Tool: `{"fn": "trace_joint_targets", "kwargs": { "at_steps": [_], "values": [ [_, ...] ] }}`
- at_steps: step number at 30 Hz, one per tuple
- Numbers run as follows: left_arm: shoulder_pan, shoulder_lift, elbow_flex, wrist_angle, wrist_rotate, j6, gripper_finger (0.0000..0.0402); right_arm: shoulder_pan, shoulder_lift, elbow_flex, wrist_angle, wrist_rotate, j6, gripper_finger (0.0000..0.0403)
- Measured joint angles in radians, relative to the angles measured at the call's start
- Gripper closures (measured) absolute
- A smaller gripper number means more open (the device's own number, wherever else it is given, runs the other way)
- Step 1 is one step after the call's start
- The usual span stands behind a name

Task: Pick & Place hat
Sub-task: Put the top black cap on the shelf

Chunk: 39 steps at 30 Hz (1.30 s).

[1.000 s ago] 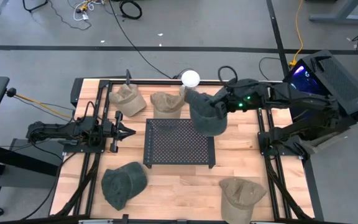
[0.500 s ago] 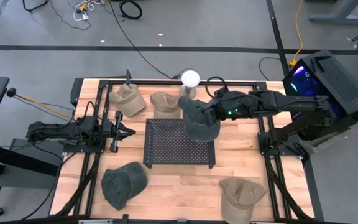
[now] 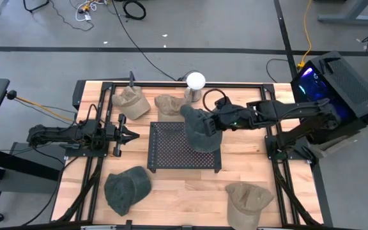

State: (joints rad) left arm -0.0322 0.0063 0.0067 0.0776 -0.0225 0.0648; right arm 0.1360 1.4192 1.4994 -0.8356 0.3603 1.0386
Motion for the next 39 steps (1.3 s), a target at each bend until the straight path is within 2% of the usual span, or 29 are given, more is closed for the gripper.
{"fn": "trace_joint_targets", "kwargs": {
  "at_steps": [21, 39],
  "values": [
    [0.0, 0.0, 0.0, 0.0, 0.0, 0.0, 0.0372, 0.072, 0.064, -0.004, 0.059, 0.025, 0.108, 0.0367],
    [0.0, 0.0, 0.0, 0.0, 0.0, 0.0, 0.0372, 0.117, 0.063, -0.142, 0.138, 0.001, 0.237, 0.0367]
  ]
}}
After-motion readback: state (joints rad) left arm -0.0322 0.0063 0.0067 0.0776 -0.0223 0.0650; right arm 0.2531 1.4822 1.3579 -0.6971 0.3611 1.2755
